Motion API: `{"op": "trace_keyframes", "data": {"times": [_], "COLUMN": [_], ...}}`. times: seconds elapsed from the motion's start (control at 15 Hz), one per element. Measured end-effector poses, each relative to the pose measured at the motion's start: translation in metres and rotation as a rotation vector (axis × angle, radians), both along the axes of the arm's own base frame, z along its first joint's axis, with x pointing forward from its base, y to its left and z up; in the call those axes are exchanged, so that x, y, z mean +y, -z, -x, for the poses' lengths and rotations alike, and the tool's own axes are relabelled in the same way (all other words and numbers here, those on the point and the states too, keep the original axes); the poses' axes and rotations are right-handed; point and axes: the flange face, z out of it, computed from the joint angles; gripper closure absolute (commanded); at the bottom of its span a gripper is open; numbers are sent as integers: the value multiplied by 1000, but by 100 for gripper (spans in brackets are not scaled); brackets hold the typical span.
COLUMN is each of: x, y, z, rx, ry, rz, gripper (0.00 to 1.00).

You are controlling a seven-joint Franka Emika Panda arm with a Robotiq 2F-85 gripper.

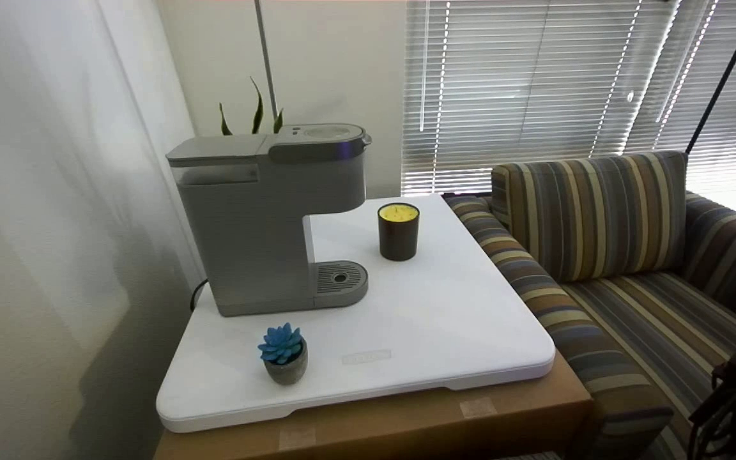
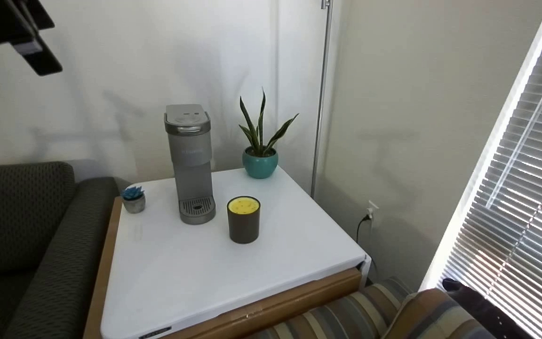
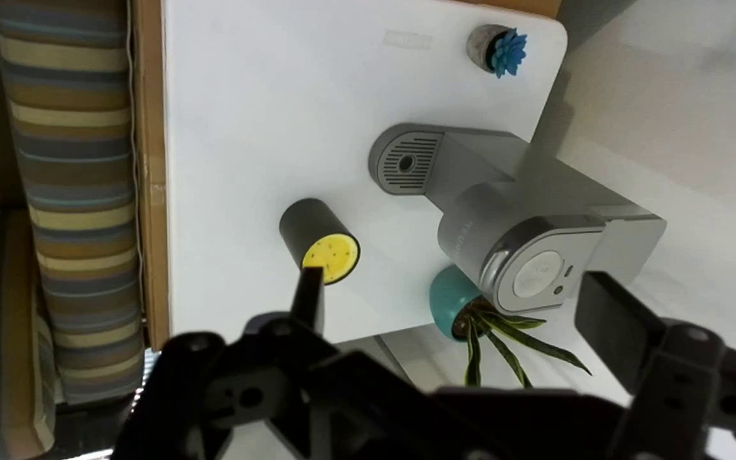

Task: Lift up the top compartment of the coffee machine.

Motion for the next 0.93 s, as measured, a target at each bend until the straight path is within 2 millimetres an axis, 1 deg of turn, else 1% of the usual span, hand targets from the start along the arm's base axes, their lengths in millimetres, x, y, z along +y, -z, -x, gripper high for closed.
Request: {"op": "trace_keyframes", "data": {"times": [0.13, 0.27, 0.4, 0.53, 0.67, 0.8, 0.93], "x": [13, 20, 20, 18, 25, 40, 58], "y": [24, 40, 42, 34, 31, 41, 59], "z": [-8, -14, -15, -17, -21, -25, -31], "rx": [47, 84, 89, 55, 8, -4, 15], "ry": [8, -4, -2, 55, 104, 123, 127], "rz": [-51, -83, -74, -33, -36, -33, -26], "gripper": [0, 0, 0, 0, 0, 0, 0]}}
